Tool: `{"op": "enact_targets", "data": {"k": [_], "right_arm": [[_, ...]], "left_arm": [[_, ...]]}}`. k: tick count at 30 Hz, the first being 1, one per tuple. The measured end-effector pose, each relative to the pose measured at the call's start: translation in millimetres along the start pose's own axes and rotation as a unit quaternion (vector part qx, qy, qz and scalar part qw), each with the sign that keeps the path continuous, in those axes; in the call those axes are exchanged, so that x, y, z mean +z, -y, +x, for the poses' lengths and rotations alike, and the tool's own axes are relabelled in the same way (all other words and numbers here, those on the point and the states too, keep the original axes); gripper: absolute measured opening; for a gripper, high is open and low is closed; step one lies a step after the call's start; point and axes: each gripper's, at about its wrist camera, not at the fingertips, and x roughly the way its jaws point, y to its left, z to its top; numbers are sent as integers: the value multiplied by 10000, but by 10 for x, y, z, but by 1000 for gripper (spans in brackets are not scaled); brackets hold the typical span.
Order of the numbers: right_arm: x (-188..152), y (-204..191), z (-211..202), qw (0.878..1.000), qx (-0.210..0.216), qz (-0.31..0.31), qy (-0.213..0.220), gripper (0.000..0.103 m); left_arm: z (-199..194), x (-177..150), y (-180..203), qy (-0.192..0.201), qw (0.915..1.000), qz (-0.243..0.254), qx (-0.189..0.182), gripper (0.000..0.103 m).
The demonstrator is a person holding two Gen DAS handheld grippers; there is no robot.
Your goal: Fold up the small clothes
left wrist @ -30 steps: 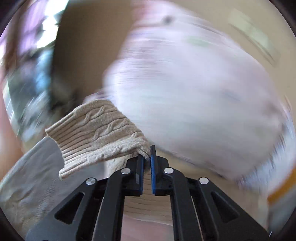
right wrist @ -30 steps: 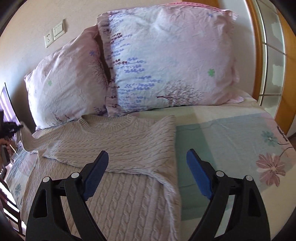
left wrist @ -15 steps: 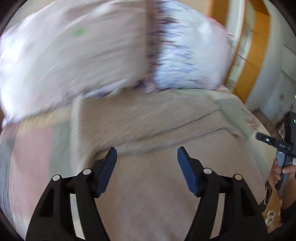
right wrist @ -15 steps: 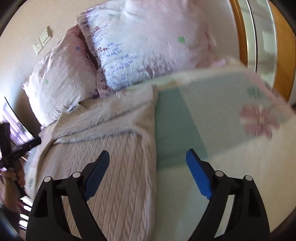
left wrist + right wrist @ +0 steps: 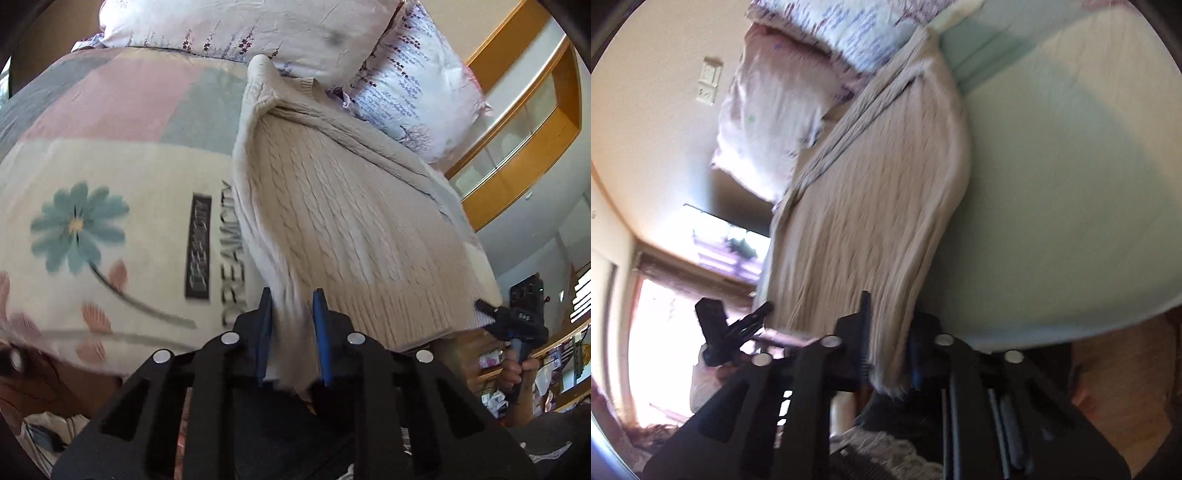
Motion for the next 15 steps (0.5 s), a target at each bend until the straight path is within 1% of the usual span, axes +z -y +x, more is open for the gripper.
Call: {"op": "enact_targets", "data": {"k": [2, 3, 5, 7, 9, 10, 12, 13, 14, 15], "right_arm": [[-76, -37, 52, 9998, 134, -93, -91, 8], [-76, -87, 59, 9996, 220, -184, -40, 8], [3, -192, 19, 9981, 503, -314, 172, 7], [204, -366, -77, 9935, 820, -558, 565, 7], [459, -550, -175, 9866, 1024, -791, 993, 7], [577, -615, -199, 9833, 1104, -865, 1163, 7], [968, -769, -269, 9735, 1192, -1032, 1657, 7], [1183, -814, -265, 9691, 1188, -1080, 1872, 7], [1345, -820, -248, 9663, 1152, -1076, 2034, 7], [1546, -814, -208, 9637, 1102, -1015, 2209, 7]], "left_arm": [[-20, -61, 54, 6, 10000, 24, -25, 15], [-19, -67, 58, 2, 9999, -20, -116, 15], [21, -24, 81, 23, 9997, -66, -242, 8], [-8, 102, 94, 116, 9993, 12, -348, 8], [-59, 410, 146, 391, 9985, 132, -371, 7], [-109, 641, 165, 616, 9974, 222, -315, 7], [-176, 1143, 179, 1092, 9933, 376, -60, 7], [-177, 1325, 177, 1228, 9916, 395, 34, 7], [-131, 1645, 168, 1421, 9889, 397, 183, 7], [-75, 1832, 171, 1498, 9875, 399, 271, 7]]}}
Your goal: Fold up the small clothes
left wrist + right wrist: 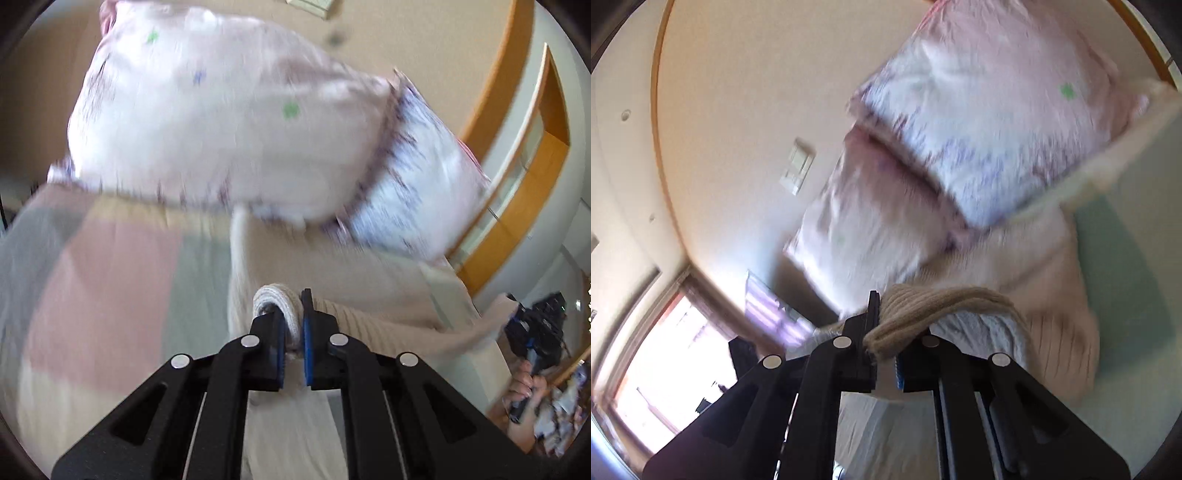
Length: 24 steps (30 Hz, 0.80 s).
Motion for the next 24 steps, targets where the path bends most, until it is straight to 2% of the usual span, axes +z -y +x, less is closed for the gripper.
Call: {"op": "enact_targets", "data": {"k": [3, 4, 6, 7, 9, 10, 11, 12, 13, 14, 17, 18, 21, 22, 24], "right_arm": [[417, 267, 440, 9990, -360, 155, 231, 7], [488, 370, 555, 9985, -460, 222, 216, 7], [591, 689, 1081, 9933, -1059, 456, -79, 8], [623, 894, 1319, 9854, -1557, 598, -336, 17], [632, 1125, 1461, 9739, -2054, 776, -567, 33], [632, 1166, 1438, 9743, -2044, 803, -507, 54], [628, 1182, 1336, 9788, -1885, 754, -287, 71], [621, 1171, 1231, 9820, -1779, 637, -35, 96], [592, 1146, 1078, 9842, -1682, 428, 340, 99], [588, 1138, 1022, 9847, -1649, 330, 456, 99], [631, 1128, 961, 9871, -1554, 195, 319, 99], [617, 1126, 922, 9869, -1561, 132, 390, 99], [618, 1126, 915, 9872, -1571, 92, 255, 99], [594, 1123, 865, 9876, -1551, 116, 228, 99], [668, 1112, 948, 9882, -1512, 183, 176, 99]], "left_arm": [[645, 483, 54, 24, 9994, 170, 306, 7], [817, 553, 73, -22, 9990, 231, 384, 7], [1369, 654, 76, -345, 9969, 325, 630, 8], [1523, 659, 22, -500, 9961, 240, 693, 12], [1723, 633, -162, -818, 9947, -167, 605, 17], [1694, 611, -245, -786, 9947, -312, 580, 37], [1594, 580, -315, -600, 9957, -337, 616, 64], [1513, 554, -356, -475, 9966, -317, 597, 72], [1434, 511, -417, -455, 9972, -312, 495, 76], [1391, 479, -474, -553, 9971, -373, 374, 76], [1431, 353, -604, -974, 9933, -616, 31, 74], [1495, 269, -644, -1219, 9897, -744, -88, 71], [1684, 115, -693, -1654, 9796, -1097, -324, 58], [1738, 55, -716, -1724, 9763, -1244, -411, 53], [1734, 18, -744, -1554, 9757, -1470, -474, 50]]}}
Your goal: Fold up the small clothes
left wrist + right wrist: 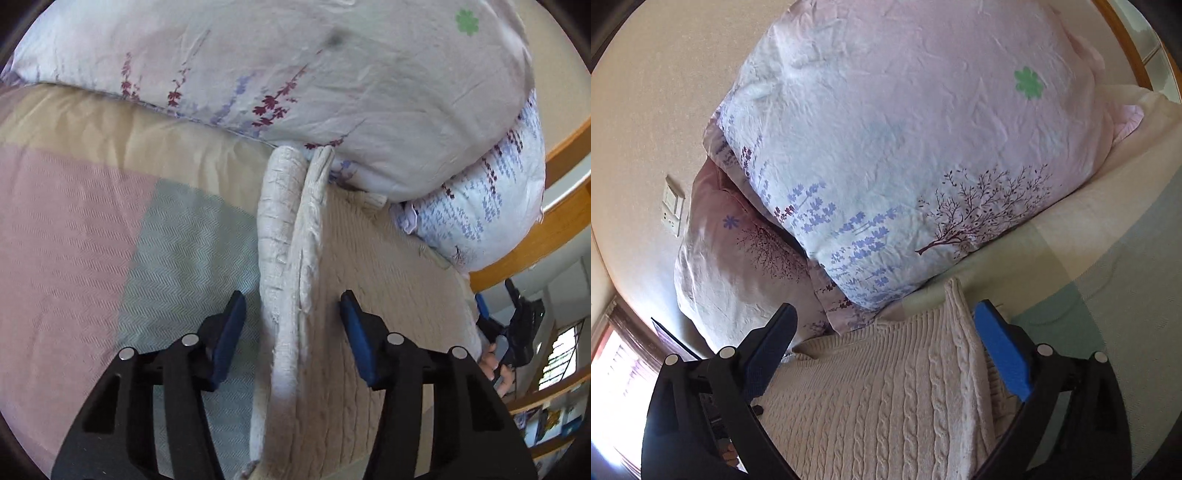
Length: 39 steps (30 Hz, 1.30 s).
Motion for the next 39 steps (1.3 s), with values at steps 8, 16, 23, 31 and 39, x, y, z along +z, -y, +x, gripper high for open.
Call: {"op": "enact_targets", "data": {"k": [8, 16, 23, 31, 39], "right_arm": [[141, -57, -132, 9994, 212, 180, 228, 99], [368, 64, -446, 9967, -549, -6, 599, 95], [532, 261, -454, 9966, -748, -120, -329, 98], [354, 519, 207, 9743, -412, 534, -2151, 94], [33, 577, 374, 9640, -126, 812, -2531, 41]], "left_arm": [[-126, 24, 514, 241, 9917, -738, -1029, 17], [983, -210, 2563, -365, 9646, 427, -2575, 20], [1275, -336, 2755, -632, 9510, 457, -2992, 70], [1018, -487, 2006, -678, 9904, 872, -831, 80], [1574, -726, 2109, -908, 9894, 831, -773, 66]]}}
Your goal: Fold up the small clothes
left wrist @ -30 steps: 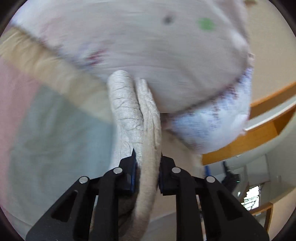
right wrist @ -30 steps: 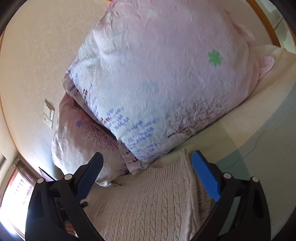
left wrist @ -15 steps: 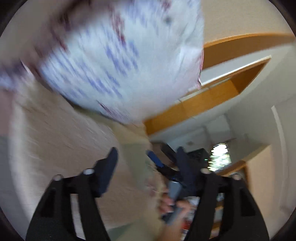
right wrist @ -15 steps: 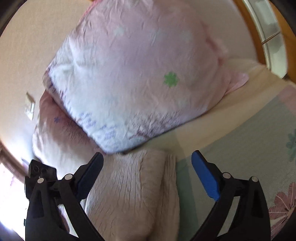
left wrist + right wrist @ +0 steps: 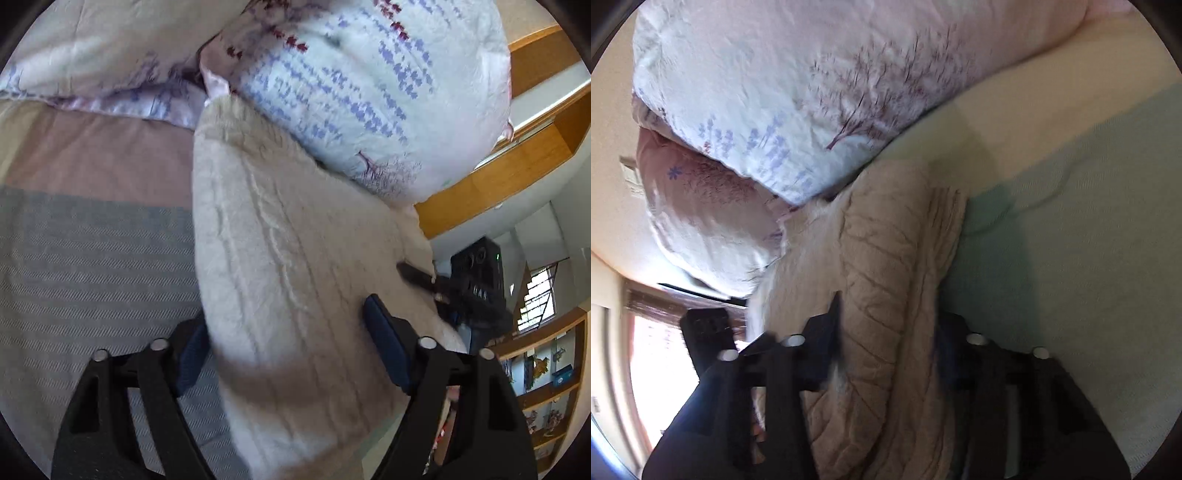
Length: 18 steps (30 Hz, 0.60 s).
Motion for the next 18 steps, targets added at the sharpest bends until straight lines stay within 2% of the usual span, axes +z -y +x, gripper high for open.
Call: {"op": "enact_targets", "data": {"k": [2, 4, 6, 8, 9, 11, 12, 13, 14, 15, 16, 18], "right_arm": [[-100, -138, -54, 9993, -85, -281, 248, 37], [-180, -299, -116, 9983, 99, -482, 323, 32], [-303, -541, -81, 9955, 499, -780, 183, 30], [-424, -770, 81, 9919, 584, -1131, 34, 30], [-471, -858, 193, 9904, 545, -1269, -40, 30], [-563, -1006, 540, 9869, 191, -1576, -273, 34], [-602, -1023, 673, 9861, -106, -1620, -360, 42], [-636, -1016, 724, 9866, -295, -1576, -307, 47], [-646, -1007, 669, 9880, -254, -1512, -192, 48], [-653, -989, 544, 9895, -173, -1433, -4, 50], [-658, -968, 327, 9896, -108, -1379, 389, 50], [-641, -942, 52, 9880, 58, -1304, 826, 52]], "left_arm": [[-62, 7, -28, 33, 9997, -44, -232, 40], [-304, 38, -53, -31, 9986, 64, -530, 36], [-615, -29, -5, 81, 9980, 428, -461, 36], [-921, -116, -18, 337, 9961, 794, -184, 37], [-1057, -137, -76, 448, 9952, 867, 24, 38], [-1122, -132, -172, 528, 9918, 987, 610, 45], [-1112, -134, -244, 523, 9873, 1032, 1086, 47], [-1113, -145, -316, 503, 9850, 962, 1339, 48], [-1132, -150, -359, 563, 9848, 904, 1369, 50], [-1210, -180, -350, 737, 9840, 900, 1350, 50], [-1316, -224, -269, 1008, 9796, 1040, 1392, 52], [-1431, -298, -39, 1367, 9717, 1368, 1359, 60]]}}
